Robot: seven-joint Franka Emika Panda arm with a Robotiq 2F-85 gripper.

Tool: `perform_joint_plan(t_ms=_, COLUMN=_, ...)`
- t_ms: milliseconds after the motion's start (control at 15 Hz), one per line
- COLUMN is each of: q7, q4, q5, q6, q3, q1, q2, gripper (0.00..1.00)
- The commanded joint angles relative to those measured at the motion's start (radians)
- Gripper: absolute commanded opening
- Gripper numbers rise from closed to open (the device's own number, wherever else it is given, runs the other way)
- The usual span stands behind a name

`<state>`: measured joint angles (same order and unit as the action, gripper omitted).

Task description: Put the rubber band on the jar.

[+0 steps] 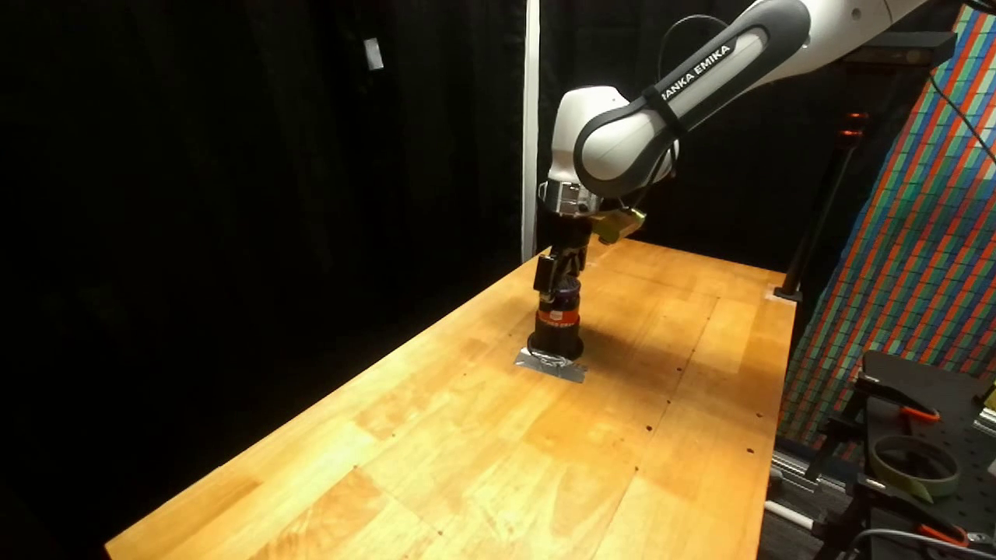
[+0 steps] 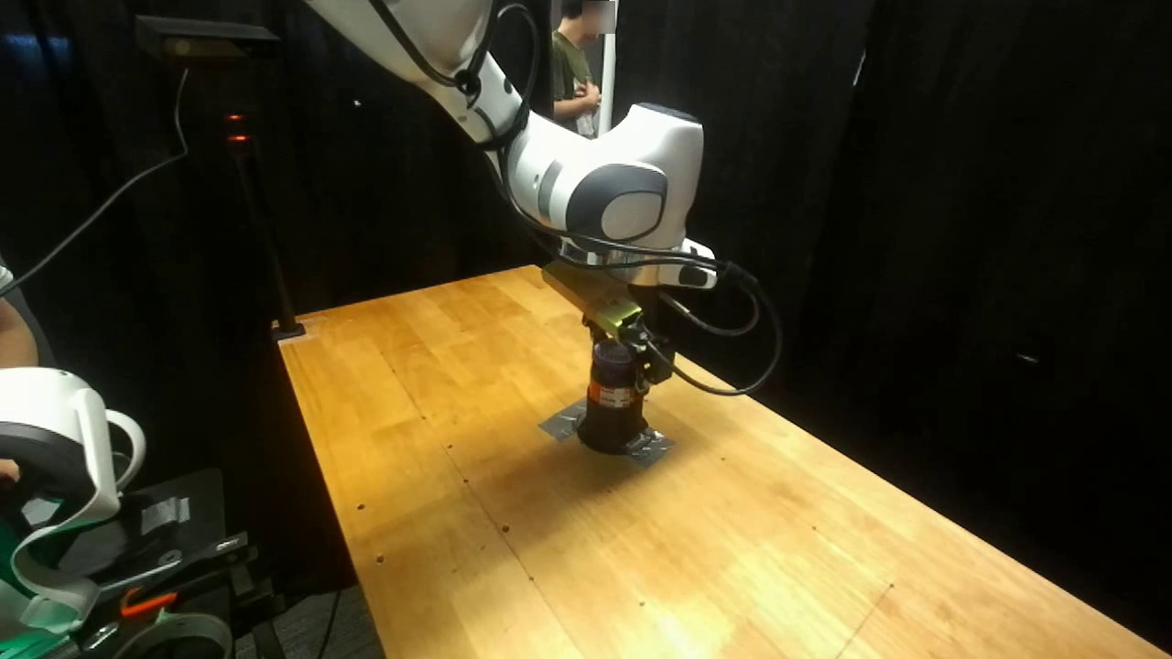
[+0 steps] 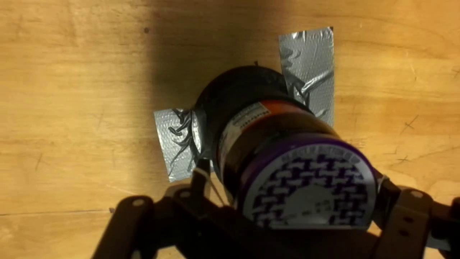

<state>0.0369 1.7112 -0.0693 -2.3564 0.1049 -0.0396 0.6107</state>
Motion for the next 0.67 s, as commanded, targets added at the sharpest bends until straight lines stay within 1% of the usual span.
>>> perform_joint_plan(t_ms=0, q7=0.013, q4=0.047, q5=-0.006, q6=0.098, q3=0.0, q1=-0.002, q2=-0.07, gripper=1.0)
perform_joint_plan(t_ms=400, q7=0.031, q4=0.103, q5=-0.034, q6=0.149, q3=0.008, q1=0.012, q2=-0.124, gripper=1.0)
perform_joint_plan(t_ms=600, q7=0.044, q4=0.156, q5=-0.05, q6=0.124, q3=0.01, q1=0.017, q2=-0.141, gripper=1.0)
